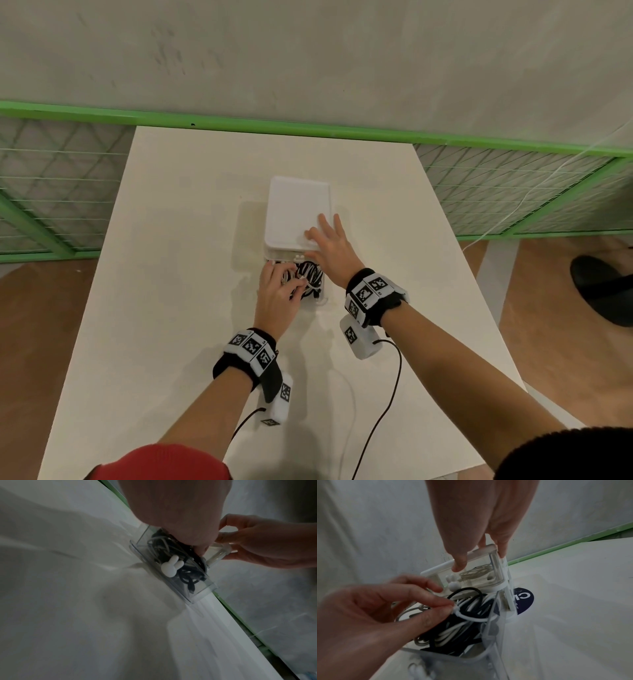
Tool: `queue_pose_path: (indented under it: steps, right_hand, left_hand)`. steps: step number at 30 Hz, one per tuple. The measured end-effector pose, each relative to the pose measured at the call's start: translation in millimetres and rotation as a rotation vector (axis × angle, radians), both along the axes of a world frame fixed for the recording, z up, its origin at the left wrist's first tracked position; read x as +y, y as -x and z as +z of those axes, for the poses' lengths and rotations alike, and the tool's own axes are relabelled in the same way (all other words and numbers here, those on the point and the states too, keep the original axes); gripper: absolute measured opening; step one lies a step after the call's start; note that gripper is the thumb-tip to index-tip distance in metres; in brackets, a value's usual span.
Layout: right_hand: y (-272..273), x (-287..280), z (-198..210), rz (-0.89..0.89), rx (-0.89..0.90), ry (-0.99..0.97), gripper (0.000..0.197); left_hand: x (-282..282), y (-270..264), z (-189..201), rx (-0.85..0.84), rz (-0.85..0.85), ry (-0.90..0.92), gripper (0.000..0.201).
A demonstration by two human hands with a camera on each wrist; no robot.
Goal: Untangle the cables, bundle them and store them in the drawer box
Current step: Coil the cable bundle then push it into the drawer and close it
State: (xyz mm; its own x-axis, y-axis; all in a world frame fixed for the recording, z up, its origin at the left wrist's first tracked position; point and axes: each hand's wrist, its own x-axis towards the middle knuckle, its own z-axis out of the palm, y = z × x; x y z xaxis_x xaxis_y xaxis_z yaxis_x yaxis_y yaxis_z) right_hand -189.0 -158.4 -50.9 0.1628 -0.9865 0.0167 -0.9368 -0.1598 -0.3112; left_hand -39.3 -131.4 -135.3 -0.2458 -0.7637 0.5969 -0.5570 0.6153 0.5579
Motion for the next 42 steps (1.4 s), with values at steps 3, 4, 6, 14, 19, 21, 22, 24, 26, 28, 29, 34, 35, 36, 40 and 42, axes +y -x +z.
queue_pose_path:
  steps: [3, 4, 6, 14, 19, 21, 22, 24, 26, 28, 29, 34, 35, 36, 40, 42]
  right_hand:
    - [-0.3, 1.5, 3.4, -0.004, 0.008, -0.013, 0.031]
    - [-0.4, 1.6, 3.6, -0.001, 0.012, -0.016, 0.031]
    - [-0.5, 0.7, 3.3, -0.002, 0.03, -0.024, 0.033]
    - [-2.7, 1.2, 1.3, 0.015, 0.137, -0.015, 0.052]
    - [-3.5, 2.9, 5.9, 0.025, 0.138, -0.029, 0.051]
    - [-2.0, 2.6, 6.0, 0.035, 0.159, -0.028, 0.053]
    - [-1.2, 2.4, 5.9, 0.038, 0.164, -0.036, 0.053]
    - [-0.3, 1.4, 6.6, 0.039, 0.157, -0.05, 0.052]
    - [-0.4, 0.9, 7.0, 0.059, 0.146, -0.018, 0.052]
    - [-0.6, -0.1, 6.3, 0.084, 0.128, 0.011, 0.053]
    - [-0.3, 0.0, 6.1, 0.084, 0.121, 0.014, 0.053]
    - [2.2, 3.4, 7.6, 0.059, 0.109, -0.026, 0.05]
    - [2.0, 3.8, 7.9, 0.053, 0.106, -0.037, 0.05]
    - [1.8, 3.9, 7.0, 0.044, 0.1, -0.045, 0.05]
    - [0.1, 2.2, 2.0, 0.019, 0.079, -0.051, 0.05]
    - [-0.1, 3.0, 2.4, 0.012, 0.07, -0.062, 0.05]
  left_hand:
    - [-0.4, 2.0, 2.1, -0.169, -0.044, 0.139, 0.01]
    - [0.4, 1.2, 2.2, -0.213, -0.077, 0.163, 0.008]
    - [5.2, -3.4, -2.2, -0.295, -0.115, 0.181, 0.015]
    - [25.5, -7.1, -7.4, -0.659, -0.075, 0.104, 0.047]
    - [26.6, -6.2, -10.1, -0.666, -0.06, 0.092, 0.043]
    - [27.3, -1.4, -5.0, -0.635, -0.056, 0.067, 0.044]
    - [27.3, 1.8, -2.3, -0.624, -0.064, 0.034, 0.052]
    - [24.6, 5.8, 2.2, -0.624, -0.096, -0.037, 0.066]
    - [20.2, 5.0, 5.8, -0.629, -0.096, -0.059, 0.064]
    - [15.1, 3.2, 8.2, -0.599, -0.102, -0.069, 0.045]
    - [14.0, 2.5, 9.1, -0.586, -0.103, -0.082, 0.041]
    - [18.2, 3.3, 9.9, -0.524, -0.096, -0.112, 0.041]
    - [19.0, 4.4, 9.2, -0.534, -0.089, -0.108, 0.042]
    - [20.4, 5.5, 9.3, -0.557, -0.083, -0.114, 0.048]
    - [22.9, 9.2, 9.0, -0.606, -0.067, -0.111, 0.061]
    - [23.6, 9.5, 10.1, -0.595, -0.06, -0.114, 0.067]
